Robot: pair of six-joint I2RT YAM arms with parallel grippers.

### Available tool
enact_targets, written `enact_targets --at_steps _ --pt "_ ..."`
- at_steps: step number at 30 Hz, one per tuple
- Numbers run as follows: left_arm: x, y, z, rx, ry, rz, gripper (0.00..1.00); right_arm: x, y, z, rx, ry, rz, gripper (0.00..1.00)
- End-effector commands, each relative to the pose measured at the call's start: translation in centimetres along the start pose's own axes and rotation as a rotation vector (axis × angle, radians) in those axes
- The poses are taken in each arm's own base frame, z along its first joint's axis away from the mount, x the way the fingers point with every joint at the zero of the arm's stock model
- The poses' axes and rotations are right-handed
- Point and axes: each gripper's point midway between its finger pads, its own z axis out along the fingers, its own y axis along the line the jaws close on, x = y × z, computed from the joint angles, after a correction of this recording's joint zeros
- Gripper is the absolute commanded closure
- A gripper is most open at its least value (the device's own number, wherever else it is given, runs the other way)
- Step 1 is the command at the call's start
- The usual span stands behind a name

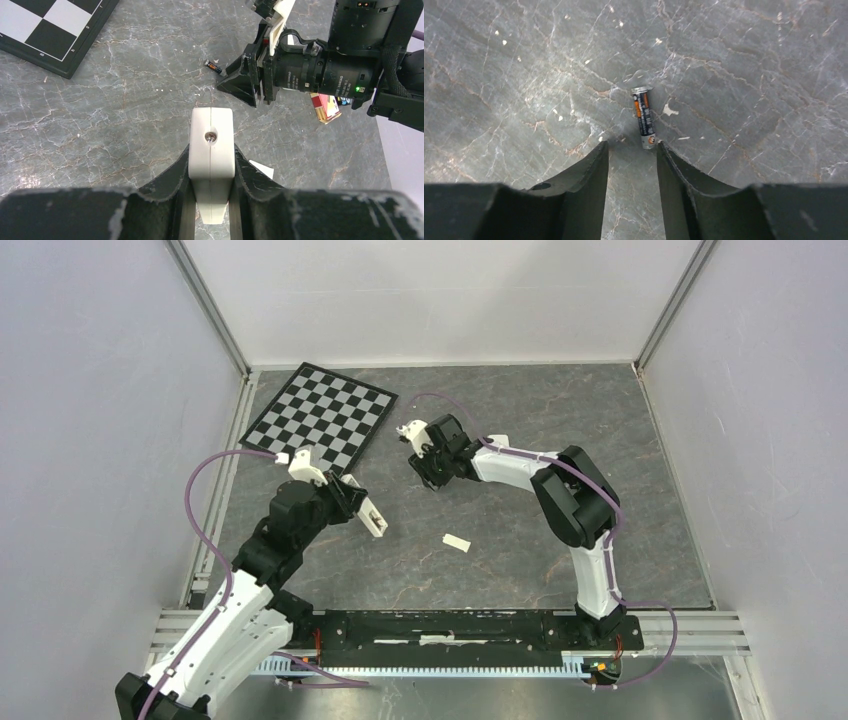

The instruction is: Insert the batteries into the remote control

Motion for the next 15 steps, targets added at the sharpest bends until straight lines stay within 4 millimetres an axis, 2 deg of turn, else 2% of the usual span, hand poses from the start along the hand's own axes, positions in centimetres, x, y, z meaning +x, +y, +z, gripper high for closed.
enact_targets --at_steps 1,5,11,13,15 --pt "-2.9 -2.3 -0.5 0.089 -0.076 0.039 0.98 -2.5 -0.8 0.5 0.03 -0.055 -0.026 0.56" --pt "-2.9 -2.3 -0.5 0.09 -0.075 0.04 0.98 -2.1 -1.5 1.0 0.061 -0.034 -0.017 0.56" --pt "-3.0 -2.2 -0.5 0.089 -0.08 0.038 0.98 -2.0 -1.9 1.5 0.069 -0.03 -0.016 0.48" --pt "-3.0 -2.2 -0.4 0.09 -0.078 0.038 0.98 -1.6 -2.0 2.2 0.05 -0.014 -0.008 0.49" --pt "-3.1 -2.3 -0.5 0.092 -0.081 0.036 0.98 -1.2 -1.9 2.6 0.036 0.008 0.01 0.55"
